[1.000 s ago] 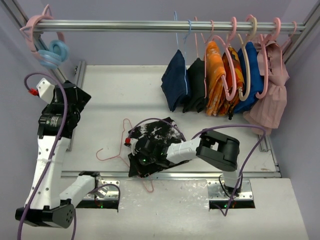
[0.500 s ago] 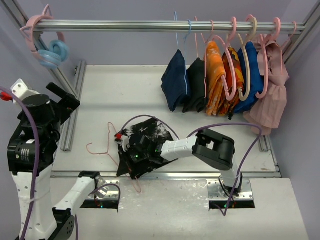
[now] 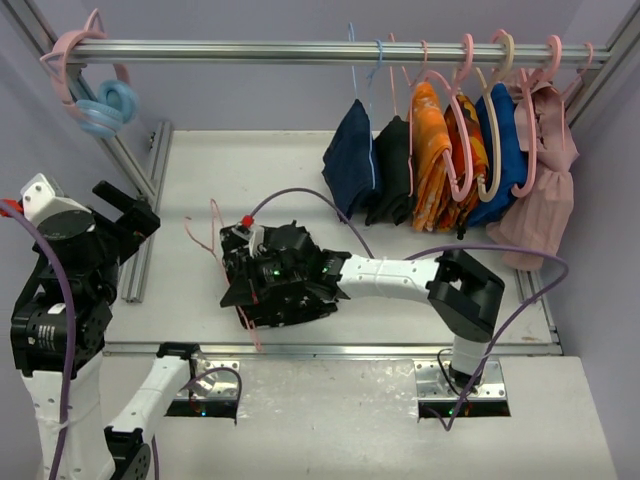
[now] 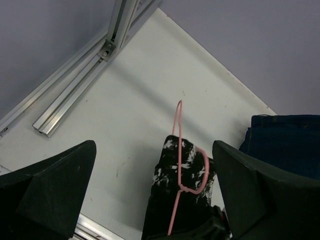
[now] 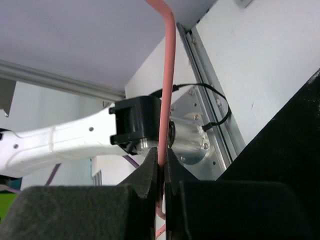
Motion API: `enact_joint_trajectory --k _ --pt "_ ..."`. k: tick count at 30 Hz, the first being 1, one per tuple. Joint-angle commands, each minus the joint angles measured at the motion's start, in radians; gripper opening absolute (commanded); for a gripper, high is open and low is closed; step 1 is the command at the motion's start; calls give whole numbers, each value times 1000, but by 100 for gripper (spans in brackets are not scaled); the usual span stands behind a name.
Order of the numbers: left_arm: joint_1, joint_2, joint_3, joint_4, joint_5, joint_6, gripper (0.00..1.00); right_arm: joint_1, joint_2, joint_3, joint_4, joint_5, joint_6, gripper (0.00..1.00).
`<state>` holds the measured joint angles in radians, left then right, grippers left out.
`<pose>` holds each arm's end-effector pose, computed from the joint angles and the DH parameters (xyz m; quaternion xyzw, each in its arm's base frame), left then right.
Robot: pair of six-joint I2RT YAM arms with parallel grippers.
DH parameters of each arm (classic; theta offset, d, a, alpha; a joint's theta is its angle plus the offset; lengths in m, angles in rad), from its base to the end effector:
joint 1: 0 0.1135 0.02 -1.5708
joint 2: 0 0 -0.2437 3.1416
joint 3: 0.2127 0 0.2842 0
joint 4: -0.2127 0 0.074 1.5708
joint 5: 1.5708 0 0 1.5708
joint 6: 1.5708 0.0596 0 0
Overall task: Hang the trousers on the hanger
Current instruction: Place the trousers on the hanger, then place the hanger at the clothesline.
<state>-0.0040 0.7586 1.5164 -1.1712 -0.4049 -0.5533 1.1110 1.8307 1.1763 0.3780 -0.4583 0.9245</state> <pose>0.1217 0.0230 0.4639 -0.3283 0.7595 0.0145 0.5614 0.1815 0.4259 0.1927 -0.2087 0.7608 0.5948 0.1542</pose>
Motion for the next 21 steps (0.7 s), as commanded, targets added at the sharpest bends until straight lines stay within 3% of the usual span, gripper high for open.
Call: enact_joint_trajectory --k 1,10,21 --pt "4 -33 -67 71 -22 -7 100 -33 -132 112 14 36 -21 0" --pt "4 -108 -225 134 -104 -86 100 -124 -239 224 -184 103 -37 0" --pt "4 -123 -447 287 -43 -34 100 -202 -245 423 -329 92 -51 0"
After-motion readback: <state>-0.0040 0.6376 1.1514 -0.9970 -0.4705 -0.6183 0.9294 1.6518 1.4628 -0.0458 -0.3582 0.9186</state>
